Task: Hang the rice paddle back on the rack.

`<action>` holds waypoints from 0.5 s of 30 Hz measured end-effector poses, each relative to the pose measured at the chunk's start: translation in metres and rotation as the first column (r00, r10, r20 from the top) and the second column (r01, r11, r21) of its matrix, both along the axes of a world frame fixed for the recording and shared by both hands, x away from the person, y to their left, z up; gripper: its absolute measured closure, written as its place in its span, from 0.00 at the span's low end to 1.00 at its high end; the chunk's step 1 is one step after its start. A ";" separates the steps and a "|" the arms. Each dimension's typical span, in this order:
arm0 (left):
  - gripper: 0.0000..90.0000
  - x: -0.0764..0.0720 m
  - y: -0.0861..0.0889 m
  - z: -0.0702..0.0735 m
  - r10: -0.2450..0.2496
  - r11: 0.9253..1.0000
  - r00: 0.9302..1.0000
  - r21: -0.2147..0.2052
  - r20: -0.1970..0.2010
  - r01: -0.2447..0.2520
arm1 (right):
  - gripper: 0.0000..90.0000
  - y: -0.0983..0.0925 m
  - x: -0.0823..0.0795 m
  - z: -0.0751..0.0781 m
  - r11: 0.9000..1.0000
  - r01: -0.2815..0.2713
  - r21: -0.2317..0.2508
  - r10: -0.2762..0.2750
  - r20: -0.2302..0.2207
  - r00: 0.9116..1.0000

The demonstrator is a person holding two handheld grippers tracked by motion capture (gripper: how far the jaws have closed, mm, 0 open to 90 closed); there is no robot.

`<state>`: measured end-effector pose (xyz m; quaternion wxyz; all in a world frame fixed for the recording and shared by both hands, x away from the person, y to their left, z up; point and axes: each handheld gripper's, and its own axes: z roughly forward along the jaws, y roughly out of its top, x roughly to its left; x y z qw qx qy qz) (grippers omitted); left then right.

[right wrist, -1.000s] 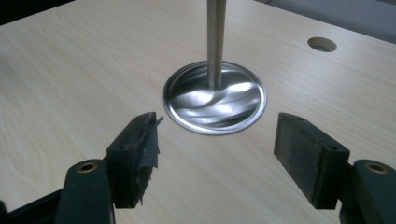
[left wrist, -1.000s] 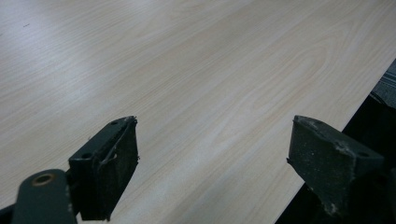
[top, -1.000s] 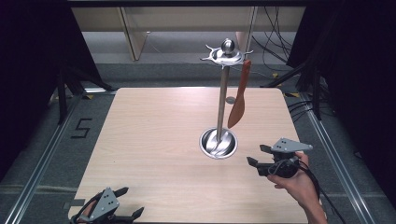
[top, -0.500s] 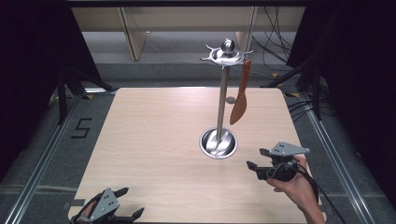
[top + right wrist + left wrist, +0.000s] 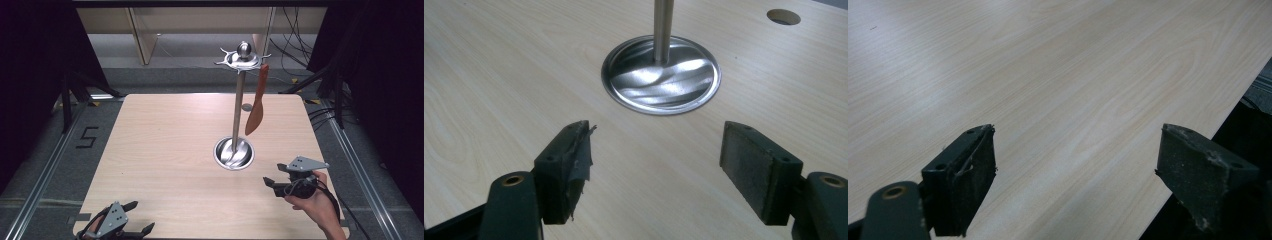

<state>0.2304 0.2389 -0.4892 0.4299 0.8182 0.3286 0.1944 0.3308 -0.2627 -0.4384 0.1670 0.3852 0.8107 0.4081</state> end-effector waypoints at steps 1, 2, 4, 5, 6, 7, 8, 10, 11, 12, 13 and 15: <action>0.17 0.000 0.000 0.000 -0.001 1.000 1.000 0.000 0.000 0.001 | 0.33 0.000 0.000 -0.001 1.000 0.000 0.001 0.000 0.001 1.000; 0.17 0.000 0.000 0.000 -0.001 1.000 1.000 0.000 0.000 0.001 | 0.33 -0.001 -0.001 -0.002 1.000 0.001 -0.003 -0.001 -0.002 1.000; 0.17 0.000 0.000 0.000 -0.002 1.000 1.000 0.001 0.000 0.002 | 0.33 -0.002 -0.002 -0.003 1.000 0.010 0.001 -0.010 -0.006 1.000; 0.17 0.000 0.000 0.000 -0.003 1.000 1.000 0.001 0.000 0.003 | 0.33 -0.002 -0.002 -0.003 1.000 0.010 0.001 -0.010 -0.006 1.000; 0.17 0.000 0.000 0.000 -0.002 1.000 1.000 0.001 0.000 0.002 | 0.33 -0.002 -0.003 -0.003 1.000 0.008 0.001 -0.008 -0.008 1.000; 0.17 0.000 0.000 0.000 0.003 1.000 1.000 -0.006 -0.007 -0.003 | 0.33 -0.003 -0.002 -0.004 1.000 0.006 -0.002 -0.006 0.006 1.000; 0.17 -0.001 -0.001 -0.001 0.014 1.000 1.000 -0.017 -0.016 -0.015 | 0.33 -0.002 -0.005 -0.005 1.000 0.011 0.006 -0.011 -0.009 1.000; 0.17 -0.001 -0.002 -0.002 0.018 1.000 1.000 -0.016 -0.012 -0.018 | 0.33 -0.003 -0.005 -0.007 1.000 -0.008 -0.011 0.008 0.005 1.000; 0.17 -0.001 -0.002 -0.002 0.015 1.000 1.000 -0.024 -0.025 -0.015 | 0.33 -0.002 -0.006 -0.009 1.000 -0.013 0.004 0.013 -0.015 1.000; 0.17 -0.001 -0.003 -0.002 0.016 1.000 0.999 -0.026 -0.029 -0.017 | 0.33 -0.002 -0.007 -0.010 1.000 -0.006 -0.005 0.006 -0.018 1.000; 0.17 -0.001 -0.002 -0.001 0.009 1.000 1.000 -0.007 -0.028 -0.009 | 0.33 -0.002 -0.007 -0.010 1.000 -0.006 -0.005 0.006 -0.018 1.000; 0.17 0.000 -0.001 0.000 0.006 1.000 1.000 0.019 -0.019 -0.006 | 0.33 -0.002 -0.010 -0.014 1.000 0.002 -0.005 -0.002 -0.037 0.999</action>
